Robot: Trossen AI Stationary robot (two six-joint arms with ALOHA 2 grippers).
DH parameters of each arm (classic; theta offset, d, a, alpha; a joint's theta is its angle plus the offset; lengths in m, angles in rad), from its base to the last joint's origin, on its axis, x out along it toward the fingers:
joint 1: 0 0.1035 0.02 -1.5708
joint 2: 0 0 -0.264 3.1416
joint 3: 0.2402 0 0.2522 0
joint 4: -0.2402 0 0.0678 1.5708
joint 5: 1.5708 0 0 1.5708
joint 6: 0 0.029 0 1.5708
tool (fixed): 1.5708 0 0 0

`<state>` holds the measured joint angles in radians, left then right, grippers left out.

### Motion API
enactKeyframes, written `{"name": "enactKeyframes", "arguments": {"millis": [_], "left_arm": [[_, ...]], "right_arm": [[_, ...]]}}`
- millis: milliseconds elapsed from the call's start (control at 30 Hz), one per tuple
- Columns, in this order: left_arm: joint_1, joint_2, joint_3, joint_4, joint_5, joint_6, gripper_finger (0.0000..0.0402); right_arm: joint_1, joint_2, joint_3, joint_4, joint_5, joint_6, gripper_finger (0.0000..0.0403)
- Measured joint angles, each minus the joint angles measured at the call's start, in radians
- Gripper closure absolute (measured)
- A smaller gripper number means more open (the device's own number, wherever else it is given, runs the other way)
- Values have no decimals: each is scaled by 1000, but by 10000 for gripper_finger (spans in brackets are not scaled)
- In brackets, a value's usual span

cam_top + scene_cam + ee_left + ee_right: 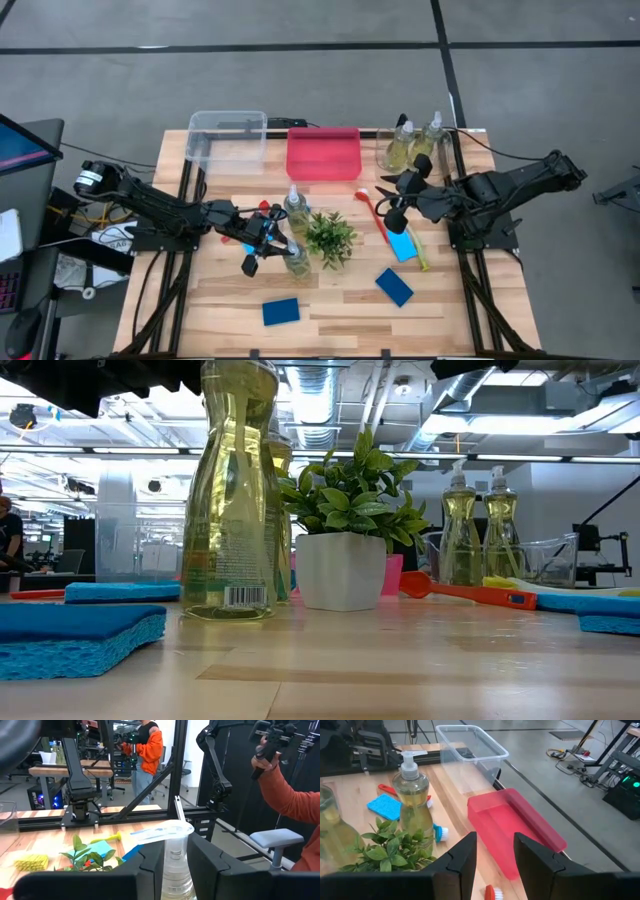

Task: Pick & Place Kitchen Sink Supplies
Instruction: Put the green dishwashing liquid dispenser into the right transparent bin

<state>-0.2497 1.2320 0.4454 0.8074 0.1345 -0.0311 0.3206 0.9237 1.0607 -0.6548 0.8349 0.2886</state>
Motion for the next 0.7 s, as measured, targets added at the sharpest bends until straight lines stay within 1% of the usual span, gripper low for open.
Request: {"name": "enactKeyframes", "arguments": {"millis": [133,367,700], "left_arm": [[0,0,0,2,5,-1,331],[0,-8,-1,7,51,-38,331],[-33,-92,-2,16,62,-34,331]], "right_arm": [[0,0,0,0,0,0,280],[0,0,0,1,0,0,282],[0,0,0,5,0,0,281]]}}
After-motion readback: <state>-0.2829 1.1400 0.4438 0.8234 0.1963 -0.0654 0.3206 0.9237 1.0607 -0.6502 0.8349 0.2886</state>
